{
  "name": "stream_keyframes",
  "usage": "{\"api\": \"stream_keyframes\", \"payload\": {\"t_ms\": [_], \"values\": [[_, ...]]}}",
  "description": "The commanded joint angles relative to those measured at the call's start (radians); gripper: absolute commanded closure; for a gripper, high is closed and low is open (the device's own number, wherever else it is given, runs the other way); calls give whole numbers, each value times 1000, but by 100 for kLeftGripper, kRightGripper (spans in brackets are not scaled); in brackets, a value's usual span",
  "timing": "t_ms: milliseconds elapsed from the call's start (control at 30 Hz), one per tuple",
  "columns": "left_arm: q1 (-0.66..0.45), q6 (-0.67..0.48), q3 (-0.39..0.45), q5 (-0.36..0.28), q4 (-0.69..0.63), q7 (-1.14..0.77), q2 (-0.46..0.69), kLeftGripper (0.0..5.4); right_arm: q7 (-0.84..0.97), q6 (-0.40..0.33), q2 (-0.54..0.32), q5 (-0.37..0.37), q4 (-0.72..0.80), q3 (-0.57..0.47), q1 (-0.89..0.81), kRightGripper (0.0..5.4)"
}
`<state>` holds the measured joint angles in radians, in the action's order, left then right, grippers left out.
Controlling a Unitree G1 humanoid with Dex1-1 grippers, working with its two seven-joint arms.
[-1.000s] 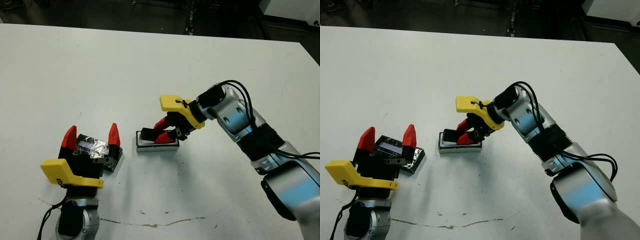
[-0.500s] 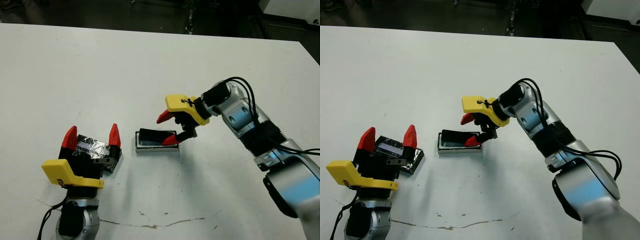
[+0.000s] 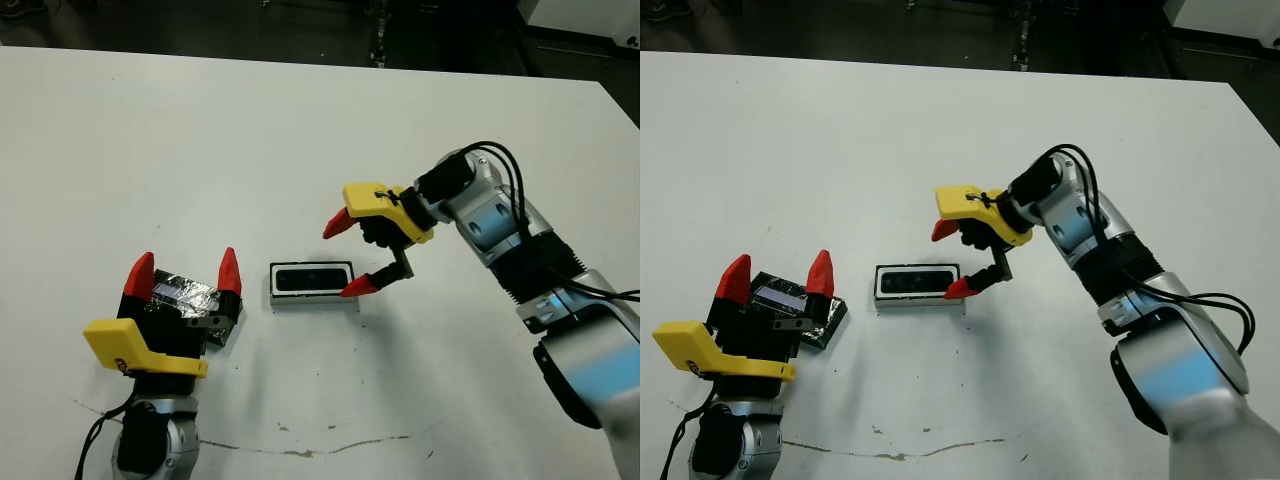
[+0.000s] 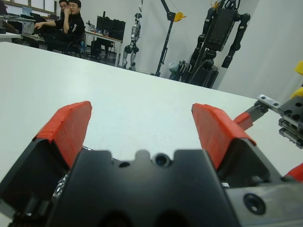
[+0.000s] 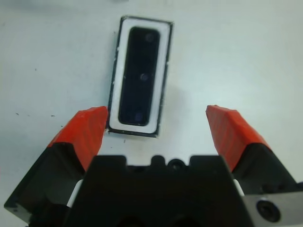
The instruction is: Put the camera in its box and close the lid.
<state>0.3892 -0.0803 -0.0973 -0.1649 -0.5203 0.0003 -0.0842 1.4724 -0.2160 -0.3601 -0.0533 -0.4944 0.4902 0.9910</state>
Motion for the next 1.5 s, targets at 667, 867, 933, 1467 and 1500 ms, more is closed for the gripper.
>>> {"api": "stream_keyframes", "payload": {"t_ms": [667, 867, 933, 1467, 1500], "values": [[13, -1, 5, -3, 2, -5, 1, 0, -435, -299, -120, 261, 524, -556, -281, 2], [8, -4, 12, -16, 5, -11, 9, 0, -733, -279, -2, 324, 798, -702, -642, 45], [5, -5, 17, -23, 8, -16, 11, 0, -803, -267, 37, 348, 850, -721, -726, 81], [-9, 25, 74, -55, 4, -56, 55, 0, -1061, 7, 235, 393, 1031, -698, -1164, 337], [-11, 30, 82, -63, 2, -61, 61, 0, -1073, 21, 245, 390, 1023, -691, -1170, 350]]}}
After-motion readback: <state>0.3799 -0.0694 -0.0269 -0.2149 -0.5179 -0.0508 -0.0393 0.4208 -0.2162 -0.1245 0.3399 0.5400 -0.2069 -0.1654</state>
